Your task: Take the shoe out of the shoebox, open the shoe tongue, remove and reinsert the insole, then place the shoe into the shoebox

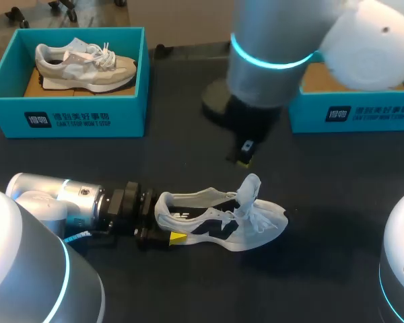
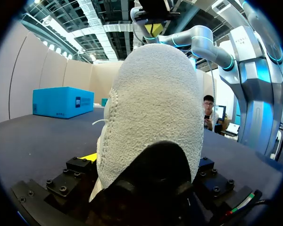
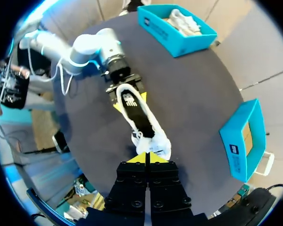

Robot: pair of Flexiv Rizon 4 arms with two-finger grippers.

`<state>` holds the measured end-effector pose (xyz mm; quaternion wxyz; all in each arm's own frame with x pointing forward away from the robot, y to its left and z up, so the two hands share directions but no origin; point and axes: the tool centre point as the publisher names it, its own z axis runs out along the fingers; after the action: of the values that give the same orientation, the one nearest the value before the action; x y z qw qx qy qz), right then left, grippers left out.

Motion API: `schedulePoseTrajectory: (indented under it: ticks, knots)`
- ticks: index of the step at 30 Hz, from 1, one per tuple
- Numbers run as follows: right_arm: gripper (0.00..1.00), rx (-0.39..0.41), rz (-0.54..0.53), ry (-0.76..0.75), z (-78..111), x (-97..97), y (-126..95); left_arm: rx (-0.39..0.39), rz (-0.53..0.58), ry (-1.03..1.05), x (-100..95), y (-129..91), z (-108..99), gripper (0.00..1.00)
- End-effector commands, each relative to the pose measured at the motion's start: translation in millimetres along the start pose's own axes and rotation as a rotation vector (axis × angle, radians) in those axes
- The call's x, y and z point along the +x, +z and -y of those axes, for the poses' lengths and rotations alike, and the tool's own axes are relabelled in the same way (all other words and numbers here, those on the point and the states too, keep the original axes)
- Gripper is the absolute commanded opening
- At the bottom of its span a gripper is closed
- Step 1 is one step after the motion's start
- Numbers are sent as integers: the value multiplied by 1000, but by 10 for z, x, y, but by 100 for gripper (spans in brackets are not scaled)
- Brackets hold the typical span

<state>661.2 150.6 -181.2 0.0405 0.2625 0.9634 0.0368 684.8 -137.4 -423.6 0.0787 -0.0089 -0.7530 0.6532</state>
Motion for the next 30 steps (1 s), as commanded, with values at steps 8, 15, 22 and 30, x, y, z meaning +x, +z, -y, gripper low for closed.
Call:
schedulePoseTrajectory:
  ticks: [8, 15, 22, 30]
  knots:
    - [0, 142, -79, -169, -302, 81, 234, -1, 2, 0, -10, -9, -20, 0]
    - [0, 89, -58, -308, -482, 297, 535, -1, 2, 0, -10, -9, -20, 0]
    - [0, 103, -89, -461, -531, 375, 631, -1, 2, 0, -10, -9, -20, 0]
    - [0, 103, -89, -461, -531, 375, 631, -1, 2, 0, -10, -9, -20, 0]
